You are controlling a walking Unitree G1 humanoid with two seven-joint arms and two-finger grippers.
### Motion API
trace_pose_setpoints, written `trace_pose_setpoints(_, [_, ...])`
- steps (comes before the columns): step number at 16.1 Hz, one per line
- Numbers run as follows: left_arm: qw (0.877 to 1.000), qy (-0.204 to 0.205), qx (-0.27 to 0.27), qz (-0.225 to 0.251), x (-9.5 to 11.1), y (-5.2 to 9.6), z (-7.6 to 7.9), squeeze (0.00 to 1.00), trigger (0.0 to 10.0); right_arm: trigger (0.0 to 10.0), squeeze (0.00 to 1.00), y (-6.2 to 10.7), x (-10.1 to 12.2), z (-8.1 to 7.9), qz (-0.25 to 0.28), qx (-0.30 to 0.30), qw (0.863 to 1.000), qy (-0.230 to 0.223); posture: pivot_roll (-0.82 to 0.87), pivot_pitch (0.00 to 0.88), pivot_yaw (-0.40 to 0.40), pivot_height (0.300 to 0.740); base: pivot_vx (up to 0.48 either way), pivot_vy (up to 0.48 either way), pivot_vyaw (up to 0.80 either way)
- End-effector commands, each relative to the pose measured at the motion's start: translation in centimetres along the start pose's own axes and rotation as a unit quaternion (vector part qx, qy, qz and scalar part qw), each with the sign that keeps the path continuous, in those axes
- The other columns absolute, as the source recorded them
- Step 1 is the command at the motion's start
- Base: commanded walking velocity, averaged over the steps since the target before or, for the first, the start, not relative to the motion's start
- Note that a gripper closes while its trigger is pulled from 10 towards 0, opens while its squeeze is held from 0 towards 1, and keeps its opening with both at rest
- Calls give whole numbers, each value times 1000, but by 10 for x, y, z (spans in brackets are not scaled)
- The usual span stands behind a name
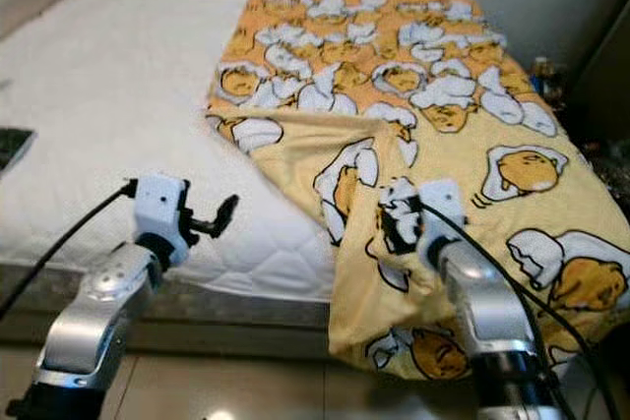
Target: Clean up the room
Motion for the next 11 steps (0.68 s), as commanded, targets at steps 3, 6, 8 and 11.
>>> trace_pose_setpoints(3, [1000,-4,6,-2,1,3,-2,0,10000,10000,0,-3,2,2,-17,7,1000,8,12,0,-18,740,0,0,0])
trace_pose_setpoints(6, [999,-21,-33,0,4,5,4,0,10000,10000,1000,-7,-3,15,-75,10,997,18,15,0,-13,740,0,0,0])
trace_pose_setpoints(8, [998,-23,-64,-9,6,5,7,0,10000,10000,1000,-11,-6,19,-119,26,992,34,15,0,-6,740,0,0,0])
trace_pose_setpoints(11, [990,-32,-132,-32,6,6,14,0,10000,10000,1000,-23,-11,27,-178,25,981,80,23,0,8,740,0,0,0])
Point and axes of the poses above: a point about 5 cm out from each wrist's last joint towards the gripper, its own y axis pointing back from the gripper into the wrist, its own x axis along the axis of the wrist's last joint, z = x × y, the point moved 1 cm from there along -y, pointing out of the wrist towards the gripper, and after that the axes turned 8 degrees about -y, right-handed, at the moved point
